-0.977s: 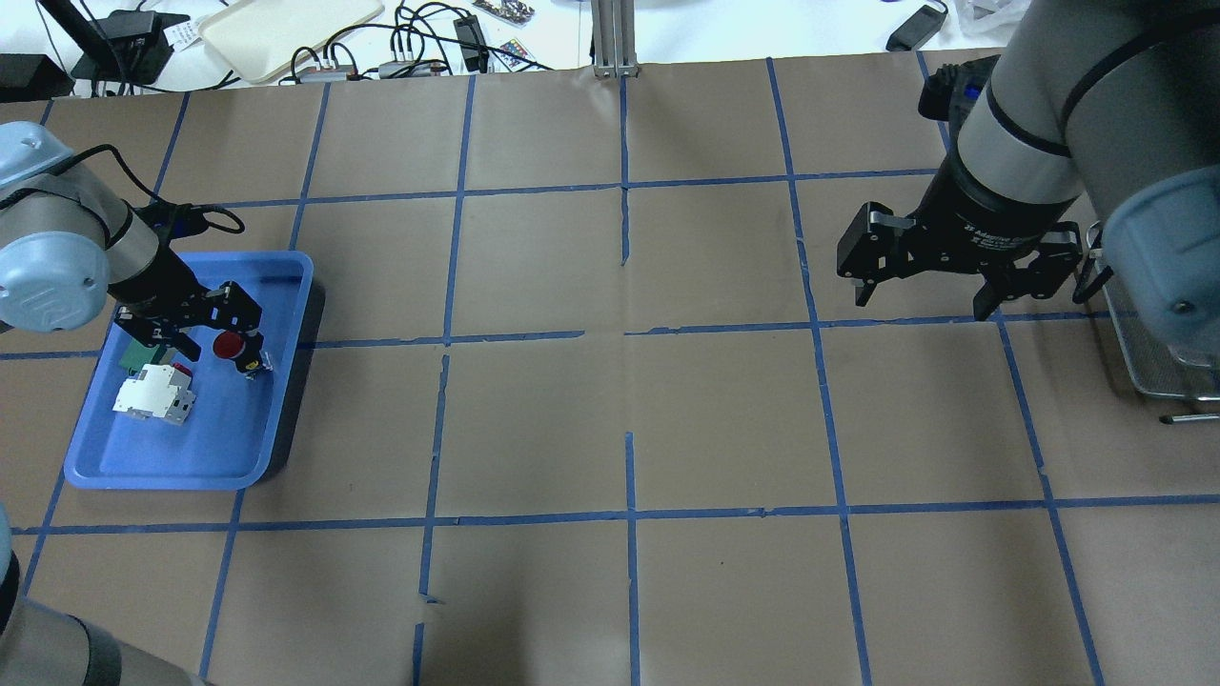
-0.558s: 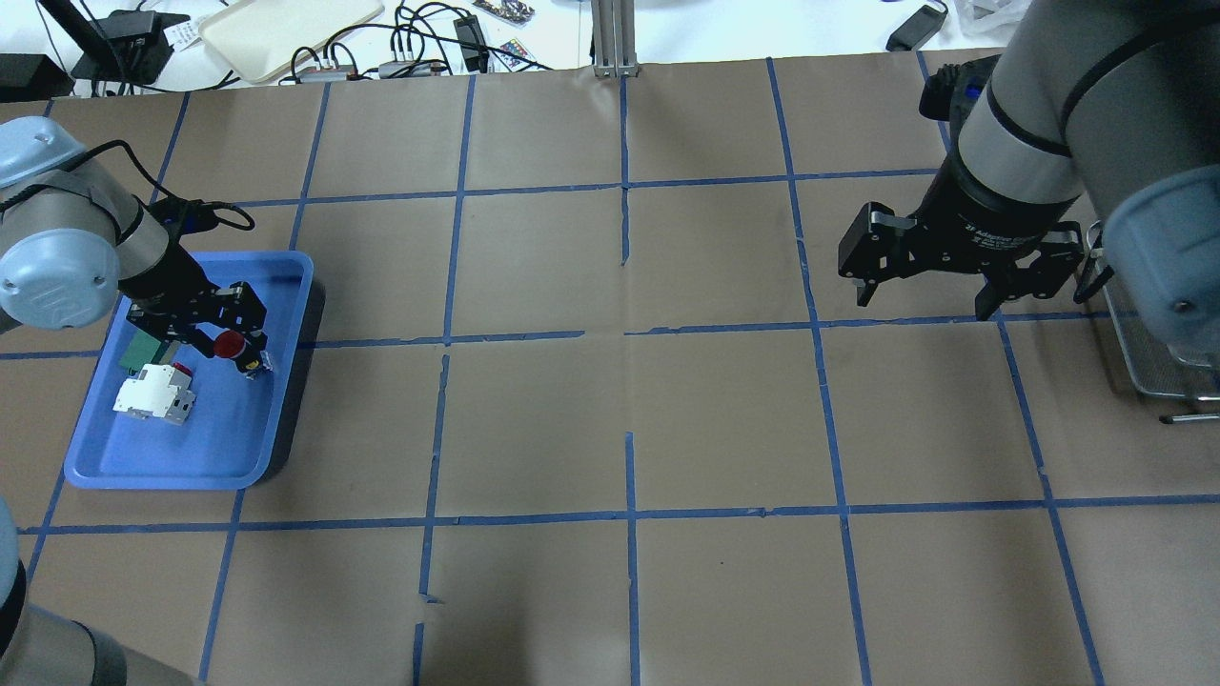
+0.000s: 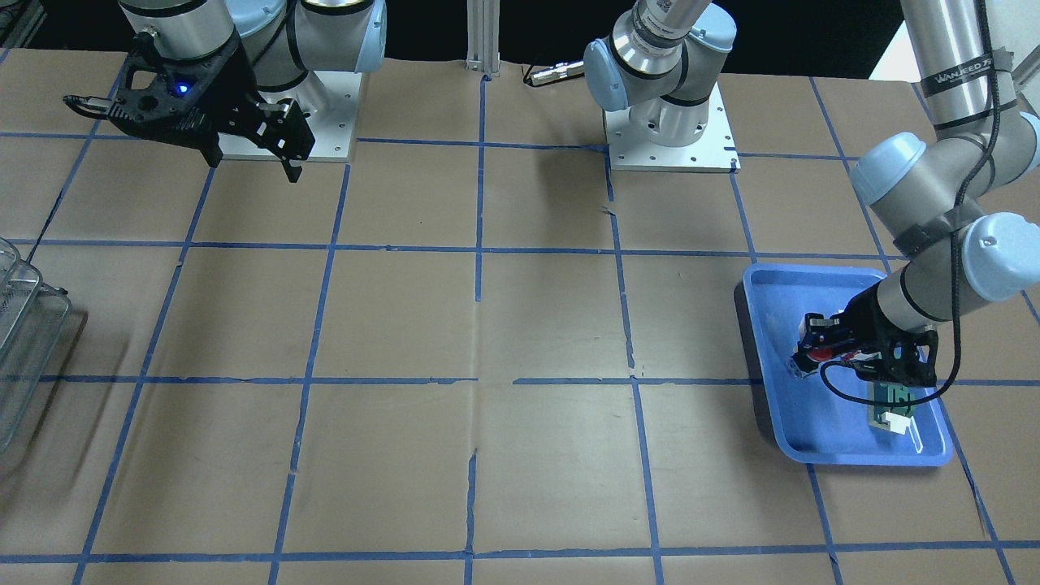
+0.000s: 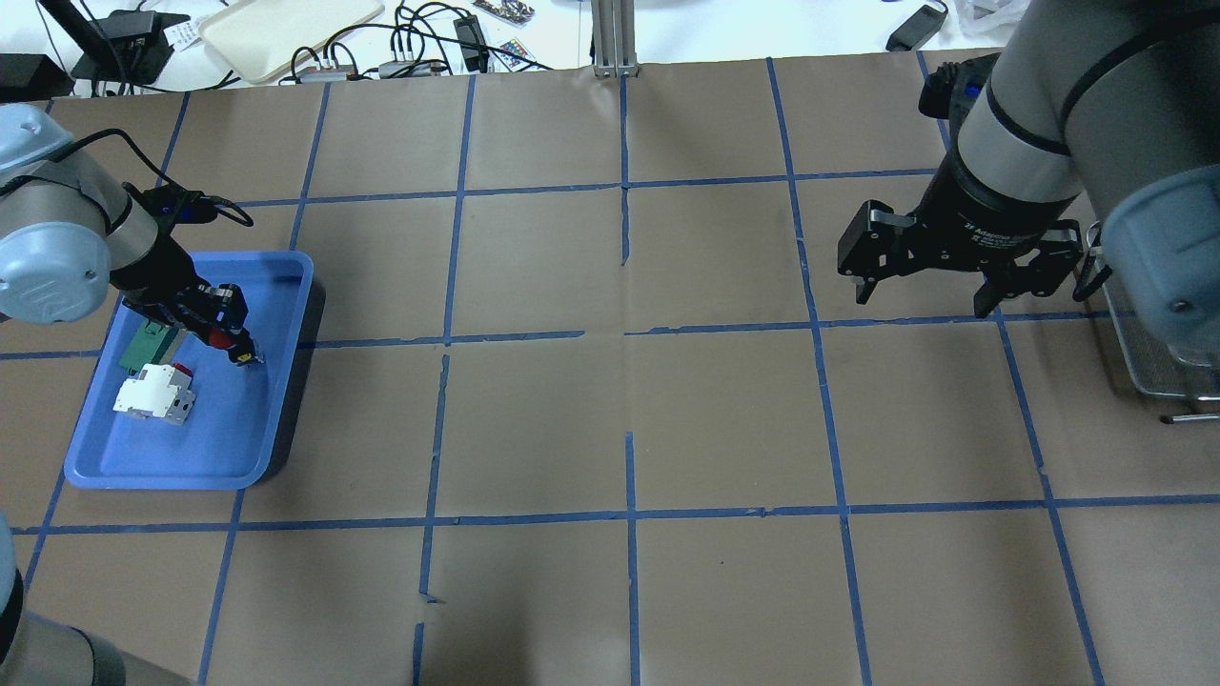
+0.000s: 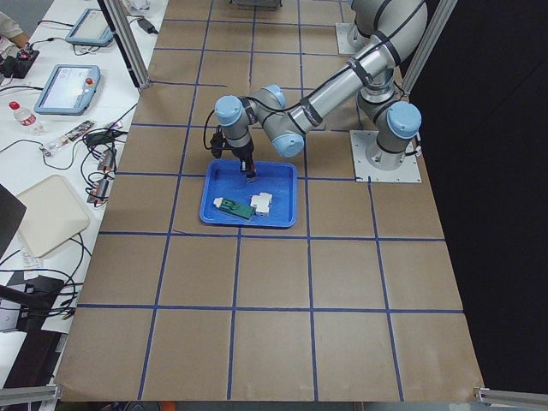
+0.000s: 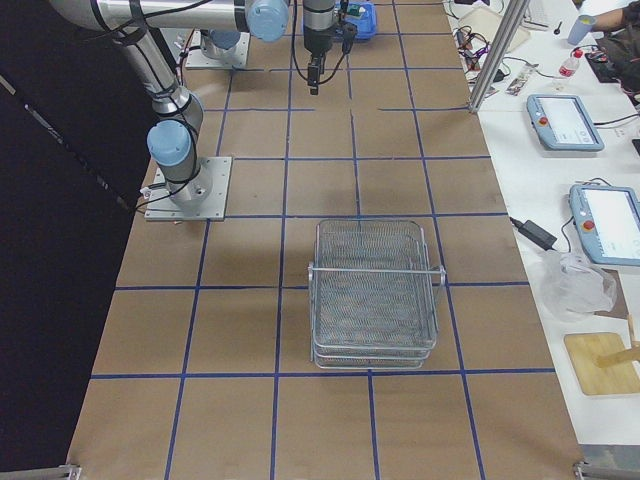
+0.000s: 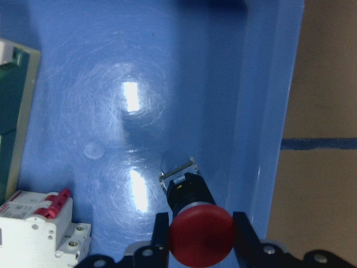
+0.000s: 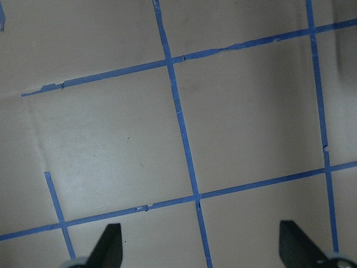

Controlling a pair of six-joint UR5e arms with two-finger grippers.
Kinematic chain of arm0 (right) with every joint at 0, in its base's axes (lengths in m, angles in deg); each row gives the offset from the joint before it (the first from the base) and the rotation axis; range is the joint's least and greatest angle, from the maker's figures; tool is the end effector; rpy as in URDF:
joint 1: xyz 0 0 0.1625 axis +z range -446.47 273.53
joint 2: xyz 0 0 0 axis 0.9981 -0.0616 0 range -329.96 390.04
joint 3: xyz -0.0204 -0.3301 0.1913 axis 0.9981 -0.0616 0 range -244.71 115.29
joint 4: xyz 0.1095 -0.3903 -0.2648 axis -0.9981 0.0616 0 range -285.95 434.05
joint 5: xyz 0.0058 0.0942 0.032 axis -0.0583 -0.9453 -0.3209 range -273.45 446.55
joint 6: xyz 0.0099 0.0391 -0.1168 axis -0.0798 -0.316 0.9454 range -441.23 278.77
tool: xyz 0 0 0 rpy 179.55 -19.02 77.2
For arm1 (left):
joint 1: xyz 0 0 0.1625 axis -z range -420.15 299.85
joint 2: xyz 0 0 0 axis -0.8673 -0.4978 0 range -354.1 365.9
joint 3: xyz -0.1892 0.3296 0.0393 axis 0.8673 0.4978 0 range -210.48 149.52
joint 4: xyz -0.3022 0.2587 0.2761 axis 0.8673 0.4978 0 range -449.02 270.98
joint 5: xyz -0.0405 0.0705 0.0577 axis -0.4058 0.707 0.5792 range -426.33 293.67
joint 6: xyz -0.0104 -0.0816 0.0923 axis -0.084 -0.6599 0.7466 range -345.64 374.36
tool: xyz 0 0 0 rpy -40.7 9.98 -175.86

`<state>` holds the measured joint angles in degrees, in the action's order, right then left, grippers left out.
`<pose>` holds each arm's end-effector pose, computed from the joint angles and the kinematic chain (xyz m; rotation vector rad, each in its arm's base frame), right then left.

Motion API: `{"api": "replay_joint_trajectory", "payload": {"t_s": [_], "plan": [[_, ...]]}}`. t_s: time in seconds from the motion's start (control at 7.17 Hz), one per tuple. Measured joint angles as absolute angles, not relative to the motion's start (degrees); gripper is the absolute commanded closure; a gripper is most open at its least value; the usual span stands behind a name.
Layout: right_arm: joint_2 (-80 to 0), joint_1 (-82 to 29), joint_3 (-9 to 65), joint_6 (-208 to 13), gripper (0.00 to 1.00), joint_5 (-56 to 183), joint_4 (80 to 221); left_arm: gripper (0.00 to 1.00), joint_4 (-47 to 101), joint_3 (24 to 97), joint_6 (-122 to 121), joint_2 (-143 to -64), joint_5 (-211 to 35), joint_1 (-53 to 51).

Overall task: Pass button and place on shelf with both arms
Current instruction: 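Lift the button block with the left gripper and carry it toward the center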

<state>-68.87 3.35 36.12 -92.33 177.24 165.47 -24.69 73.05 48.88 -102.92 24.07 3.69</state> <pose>0.1302 -0.5050 0.3999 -0.3077 -3.1135 -0.0118 0.1462 -0.5980 0.1407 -0.2254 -3.0765 -0.1607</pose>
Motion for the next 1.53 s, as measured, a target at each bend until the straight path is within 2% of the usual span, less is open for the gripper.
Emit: {"api": "replay_joint_trajectory", "payload": {"t_s": [0.28, 0.56, 0.84, 1.26, 1.53], "plan": [[-68.85, 3.35, 36.1, -92.31, 0.0, 177.28, 165.75, 1.0, -18.94, 70.11, 52.11, -101.28, 15.81, 4.02], [-68.84, 3.34, 36.1, -92.3, 0.0, 177.27, 165.9, 1.0, -5.8, 66.64, 50.45, -98.68, 0.57, 5.27], [-68.73, 3.17, 36.1, -91.81, 0.0, 177.21, 166.05, 1.0, 1.35, 66.69, 44.44, -95.56, -18.32, 9.7], [-68.59, -3.5, 35.99, -90.41, 0.0, 170.61, 165.19, 1.0, 1.91, 66.82, 15.97, -93.33, -39.49, 21.21], [-68.57, -9.56, 35.98, -90.74, 0.0, 157.93, 163.12, 1.0, 1.06, 67.08, 8.86, -92.98, -49.14, 27.76]]}}
